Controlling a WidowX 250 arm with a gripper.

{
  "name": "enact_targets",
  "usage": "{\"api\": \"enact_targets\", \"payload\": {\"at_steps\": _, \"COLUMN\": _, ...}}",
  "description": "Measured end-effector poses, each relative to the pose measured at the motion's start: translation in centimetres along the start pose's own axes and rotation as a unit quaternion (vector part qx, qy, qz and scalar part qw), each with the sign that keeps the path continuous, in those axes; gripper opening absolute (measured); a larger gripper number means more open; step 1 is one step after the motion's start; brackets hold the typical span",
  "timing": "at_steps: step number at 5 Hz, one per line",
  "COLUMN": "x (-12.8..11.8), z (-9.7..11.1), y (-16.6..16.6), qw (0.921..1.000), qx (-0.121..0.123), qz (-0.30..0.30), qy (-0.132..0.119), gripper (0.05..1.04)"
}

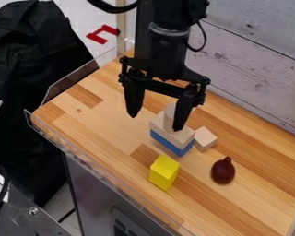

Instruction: Put cube on top of the cylinder

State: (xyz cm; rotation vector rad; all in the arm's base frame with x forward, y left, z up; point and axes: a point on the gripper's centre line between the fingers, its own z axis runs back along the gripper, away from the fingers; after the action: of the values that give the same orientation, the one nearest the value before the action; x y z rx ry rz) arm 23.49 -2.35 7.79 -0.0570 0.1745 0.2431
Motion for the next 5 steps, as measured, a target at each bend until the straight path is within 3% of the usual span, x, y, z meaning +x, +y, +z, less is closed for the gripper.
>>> {"api": "enact_targets", "payload": {"at_steps": 2, "x": -1.5, "z": -1.3, "y": 0.1, "qw": 0.9998, "qx": -0.003, "qz": -0.007, "qy": 0.016, "gripper": 1.000}}
{"api": "enact_targets", "payload": {"at_steps": 5, "x": -2.1, "z": -3.3, "y": -2.4, "qw": 0.9984, "qx": -0.001, "qz": -0.054, "qy": 0.020, "gripper": 1.000}}
